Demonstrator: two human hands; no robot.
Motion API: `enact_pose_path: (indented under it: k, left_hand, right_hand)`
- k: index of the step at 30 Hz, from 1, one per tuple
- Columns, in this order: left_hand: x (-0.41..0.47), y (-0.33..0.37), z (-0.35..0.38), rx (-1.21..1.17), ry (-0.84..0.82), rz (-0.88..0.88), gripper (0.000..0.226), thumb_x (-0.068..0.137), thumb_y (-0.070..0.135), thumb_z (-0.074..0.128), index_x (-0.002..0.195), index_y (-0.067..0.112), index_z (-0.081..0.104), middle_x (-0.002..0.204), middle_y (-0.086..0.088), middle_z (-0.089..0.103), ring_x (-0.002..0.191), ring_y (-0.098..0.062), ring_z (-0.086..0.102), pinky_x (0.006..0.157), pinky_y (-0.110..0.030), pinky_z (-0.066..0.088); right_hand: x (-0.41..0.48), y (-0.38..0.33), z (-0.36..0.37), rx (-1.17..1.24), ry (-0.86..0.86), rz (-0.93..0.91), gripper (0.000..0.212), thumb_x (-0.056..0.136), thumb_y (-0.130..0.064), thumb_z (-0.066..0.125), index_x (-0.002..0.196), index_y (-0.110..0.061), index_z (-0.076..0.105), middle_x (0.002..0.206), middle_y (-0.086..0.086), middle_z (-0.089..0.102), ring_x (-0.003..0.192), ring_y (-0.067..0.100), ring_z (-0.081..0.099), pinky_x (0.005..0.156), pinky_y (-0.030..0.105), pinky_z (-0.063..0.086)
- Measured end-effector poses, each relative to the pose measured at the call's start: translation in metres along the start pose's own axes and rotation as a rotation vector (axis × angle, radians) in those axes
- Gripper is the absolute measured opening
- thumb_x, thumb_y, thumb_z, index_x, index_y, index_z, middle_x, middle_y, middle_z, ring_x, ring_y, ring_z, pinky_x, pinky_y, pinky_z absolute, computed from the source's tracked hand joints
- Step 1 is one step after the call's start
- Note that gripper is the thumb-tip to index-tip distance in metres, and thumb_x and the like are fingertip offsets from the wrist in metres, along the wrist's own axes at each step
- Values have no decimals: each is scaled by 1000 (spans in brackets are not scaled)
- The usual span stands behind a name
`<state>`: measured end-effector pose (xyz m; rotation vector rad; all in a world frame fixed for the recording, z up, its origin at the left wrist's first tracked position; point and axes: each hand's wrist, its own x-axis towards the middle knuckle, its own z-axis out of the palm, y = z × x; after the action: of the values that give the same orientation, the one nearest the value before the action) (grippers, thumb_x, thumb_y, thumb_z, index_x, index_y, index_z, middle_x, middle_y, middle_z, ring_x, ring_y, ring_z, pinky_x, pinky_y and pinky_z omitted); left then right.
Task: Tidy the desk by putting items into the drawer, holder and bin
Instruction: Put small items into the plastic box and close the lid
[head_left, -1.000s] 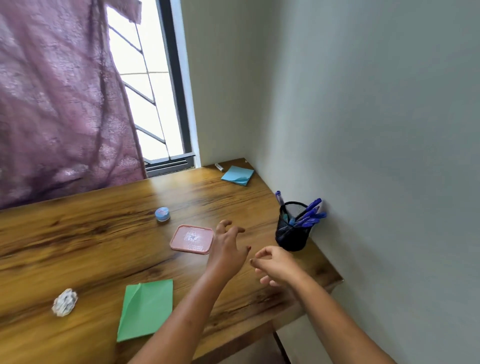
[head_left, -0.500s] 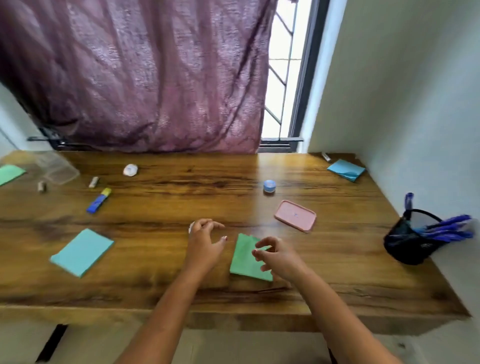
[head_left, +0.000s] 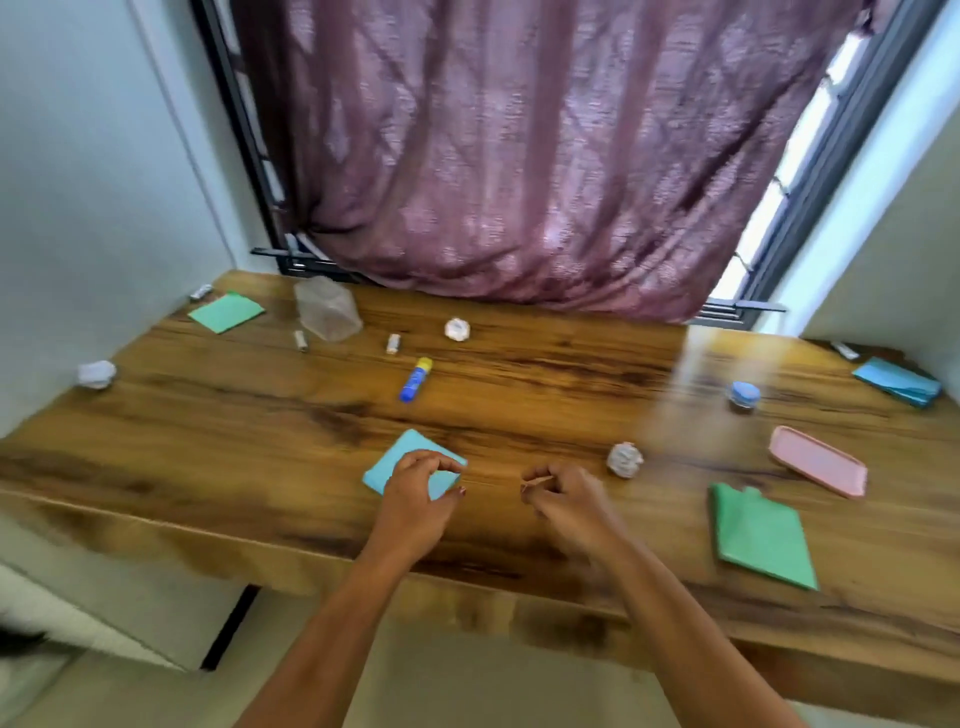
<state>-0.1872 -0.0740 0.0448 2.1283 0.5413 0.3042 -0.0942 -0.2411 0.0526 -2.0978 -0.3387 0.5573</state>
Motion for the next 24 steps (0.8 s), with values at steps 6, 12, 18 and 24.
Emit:
enact_pose_path:
  k: [6,12,18,24]
  left_hand:
    - [2,-68,-113,-79,133,-152,24,80,12,71,83,32,59,113,-4,60,103,-18,55,88,-30,45]
    - [21,-107,-165,-106,196,-258,13,85,16,67,97,20,65,115,-12,59,86,-13,51,60,-13,37]
    - [63,-113,-192,-257,240,-313,11,88,14,64,98,16,62,102,-6,61,91,-16,54,69,-25,41]
    - [108,-109,-230,-315,305,-292,11,87,17,65,96,22,64,110,-6,64,104,-20,58,85,-32,48]
  right_hand:
    - [19,-79,110,8,-120,-86,10,86,-20,64,95,-23,62,79,-1,66,68,12,64,60,24,47]
    - [47,-119,162,-42,-182,-194,7,85,-20,64,86,-27,62,70,-11,63,66,10,60,65,26,49]
    - [116,-159,170,-100,-151,-269,11,86,-25,66,96,-24,65,78,-10,64,71,4,59,58,13,42]
    - [204,-218,183,-284,-62,-379,30,84,-25,65,113,-17,63,117,7,59,103,21,56,82,25,42]
